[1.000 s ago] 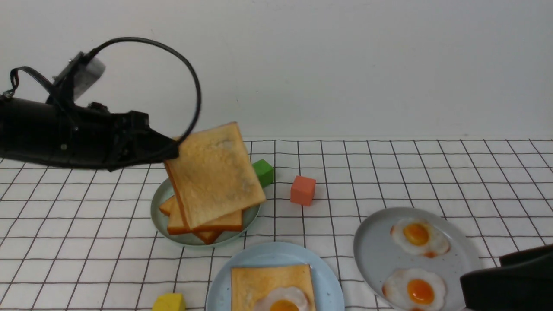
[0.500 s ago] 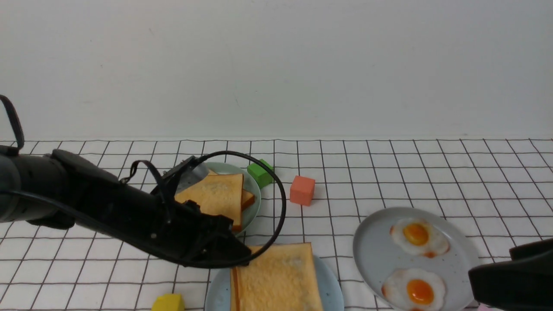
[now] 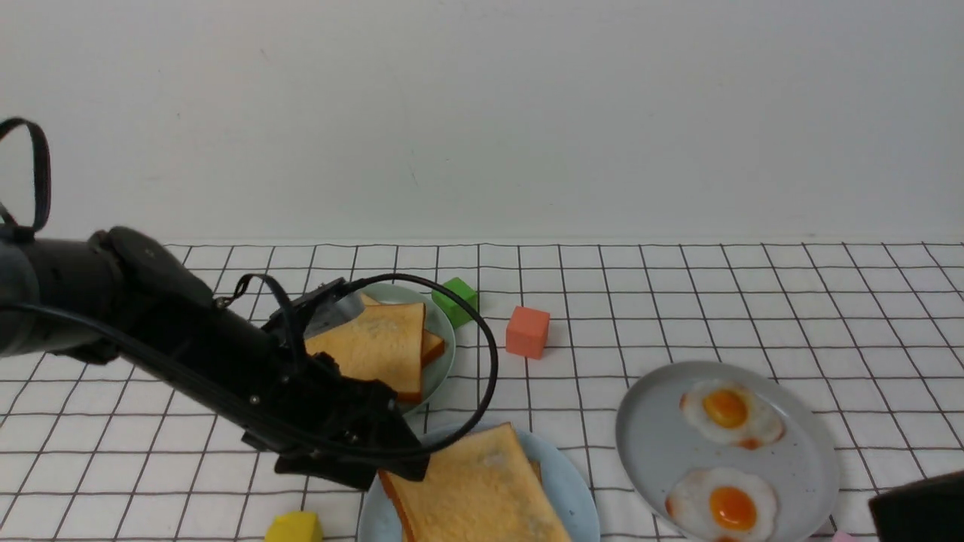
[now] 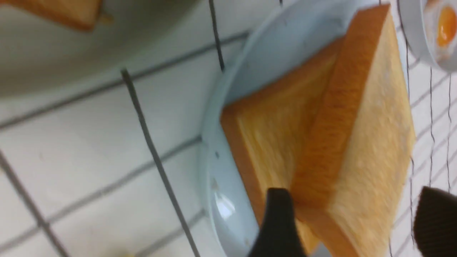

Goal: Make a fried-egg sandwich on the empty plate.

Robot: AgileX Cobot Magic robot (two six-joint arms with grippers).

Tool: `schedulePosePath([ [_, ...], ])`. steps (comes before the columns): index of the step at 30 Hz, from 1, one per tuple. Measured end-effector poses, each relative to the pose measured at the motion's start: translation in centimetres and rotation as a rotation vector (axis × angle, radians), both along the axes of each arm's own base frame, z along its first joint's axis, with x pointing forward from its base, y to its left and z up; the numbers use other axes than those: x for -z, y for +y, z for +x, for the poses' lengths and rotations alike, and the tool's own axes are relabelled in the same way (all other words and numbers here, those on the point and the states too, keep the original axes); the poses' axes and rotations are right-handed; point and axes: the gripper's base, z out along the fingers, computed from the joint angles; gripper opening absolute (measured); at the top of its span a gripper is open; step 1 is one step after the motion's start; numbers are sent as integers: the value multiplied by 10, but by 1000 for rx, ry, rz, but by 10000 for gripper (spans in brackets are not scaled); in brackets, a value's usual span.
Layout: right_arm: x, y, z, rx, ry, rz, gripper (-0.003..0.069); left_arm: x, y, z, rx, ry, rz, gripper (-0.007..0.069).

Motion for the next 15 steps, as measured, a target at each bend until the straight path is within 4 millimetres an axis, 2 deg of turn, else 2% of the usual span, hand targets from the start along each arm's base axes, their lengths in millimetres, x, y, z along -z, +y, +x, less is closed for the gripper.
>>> schedulePosePath([
  [3, -1, -10, -6, 67, -5, -22, -6, -24, 3, -3, -45, 12, 19, 598],
  [5, -2, -22, -12, 146, -37, -32, -11, -42, 5, -9, -72, -4, 20, 608],
  [6, -2, -23, -14, 151, -39, -24, -11, -44, 5, -10, -72, -5, 20, 608],
  [8, 3, -42, -27, 250, -113, -17, -10, -69, 9, -23, -91, -44, 25, 589],
  [9, 5, -44, -27, 259, -123, -24, -10, -71, 9, -24, -89, -49, 25, 589],
  [10, 14, -59, -40, 313, -206, -5, -12, -85, 12, -33, -104, -68, 29, 565],
  [13, 32, -73, -53, 367, -297, 35, -12, -108, 17, -51, -122, -111, 40, 528],
  [14, 46, -79, -57, 390, -338, 51, -12, -119, 20, -62, -126, -136, 50, 505],
  [15, 48, -81, -60, 398, -351, 66, -12, -122, 22, -65, -128, -145, 54, 498],
])
